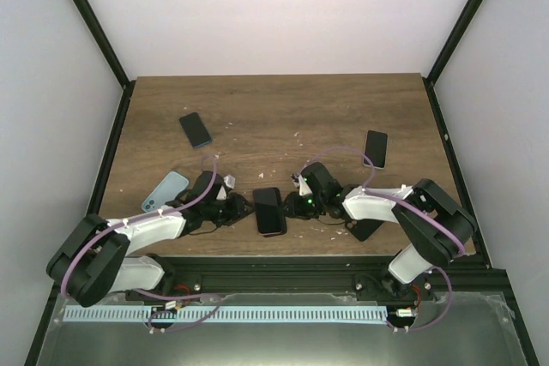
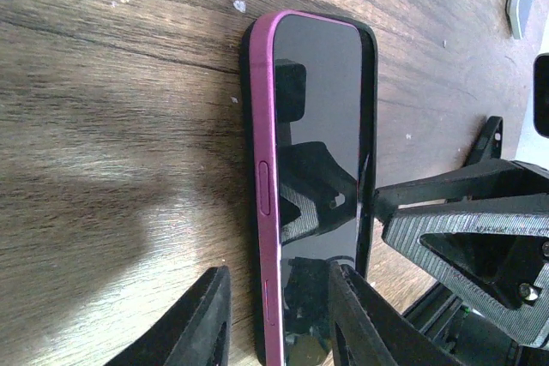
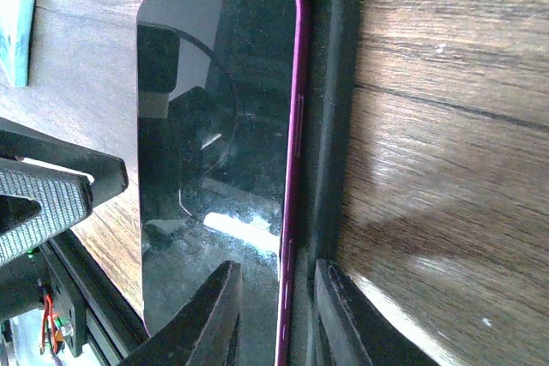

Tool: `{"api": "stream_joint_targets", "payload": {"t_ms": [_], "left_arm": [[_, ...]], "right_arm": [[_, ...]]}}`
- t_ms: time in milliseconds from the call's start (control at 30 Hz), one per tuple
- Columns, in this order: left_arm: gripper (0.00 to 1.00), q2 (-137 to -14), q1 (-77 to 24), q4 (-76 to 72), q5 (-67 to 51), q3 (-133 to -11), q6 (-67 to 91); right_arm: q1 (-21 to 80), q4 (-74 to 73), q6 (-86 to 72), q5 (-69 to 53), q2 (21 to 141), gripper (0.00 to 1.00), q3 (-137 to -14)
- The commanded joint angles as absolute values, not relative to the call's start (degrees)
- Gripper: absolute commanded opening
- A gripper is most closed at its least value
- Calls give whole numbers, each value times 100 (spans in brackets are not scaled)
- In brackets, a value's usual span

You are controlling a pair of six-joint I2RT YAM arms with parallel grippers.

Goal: Put the phone into the phone case

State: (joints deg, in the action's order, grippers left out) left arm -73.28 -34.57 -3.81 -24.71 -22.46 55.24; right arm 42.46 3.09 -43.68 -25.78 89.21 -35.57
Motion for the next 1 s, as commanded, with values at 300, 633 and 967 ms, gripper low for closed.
{"api": "stream_joint_targets", "payload": {"t_ms": [300, 633, 967], "left_arm": [[31, -7650, -3505, -620, -2574, -2421, 5474], [23, -7958, -3610, -731, -2611, -2613, 5534], [16, -8219, -3790, -826, -2626, -2783, 5590]], "right_arm": [[4254, 615, -4499, -2687, 8927, 24, -3297], [4256, 821, -4527, -2772, 8947, 23, -3246], [4258, 979, -4591, -2847, 8985, 23, -3193]]}}
